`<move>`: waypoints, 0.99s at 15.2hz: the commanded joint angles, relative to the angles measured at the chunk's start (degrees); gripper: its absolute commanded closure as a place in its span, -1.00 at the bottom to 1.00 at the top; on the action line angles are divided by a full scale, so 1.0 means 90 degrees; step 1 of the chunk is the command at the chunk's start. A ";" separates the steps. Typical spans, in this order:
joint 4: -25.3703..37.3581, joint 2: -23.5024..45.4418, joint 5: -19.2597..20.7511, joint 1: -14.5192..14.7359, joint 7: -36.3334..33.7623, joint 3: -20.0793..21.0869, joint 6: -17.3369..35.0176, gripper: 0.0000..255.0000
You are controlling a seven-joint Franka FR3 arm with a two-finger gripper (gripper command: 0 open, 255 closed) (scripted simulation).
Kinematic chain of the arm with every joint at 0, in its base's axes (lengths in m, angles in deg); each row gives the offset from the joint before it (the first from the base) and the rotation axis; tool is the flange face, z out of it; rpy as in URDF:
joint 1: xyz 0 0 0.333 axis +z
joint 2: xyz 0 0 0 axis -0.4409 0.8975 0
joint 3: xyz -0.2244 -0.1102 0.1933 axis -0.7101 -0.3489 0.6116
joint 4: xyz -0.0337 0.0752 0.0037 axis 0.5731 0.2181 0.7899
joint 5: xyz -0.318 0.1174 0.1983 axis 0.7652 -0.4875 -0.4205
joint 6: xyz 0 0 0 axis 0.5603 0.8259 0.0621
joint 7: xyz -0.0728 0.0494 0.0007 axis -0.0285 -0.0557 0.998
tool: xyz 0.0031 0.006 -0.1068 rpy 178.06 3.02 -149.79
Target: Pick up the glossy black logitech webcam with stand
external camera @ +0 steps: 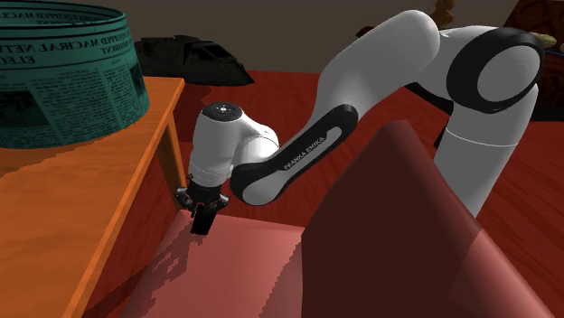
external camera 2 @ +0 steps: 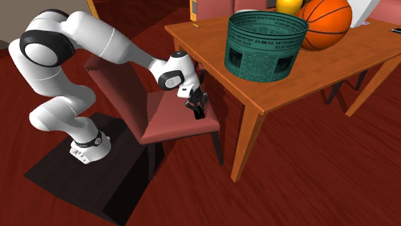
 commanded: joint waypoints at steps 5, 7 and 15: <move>0.0023 -0.0260 -0.0343 -0.0129 0.0377 0.0133 -0.0399 1.00; 0.0074 -0.0403 -0.0546 -0.0178 0.0524 0.0191 -0.0541 1.00; 0.0312 -0.0878 -0.1175 -0.0279 0.0978 0.0290 -0.1083 1.00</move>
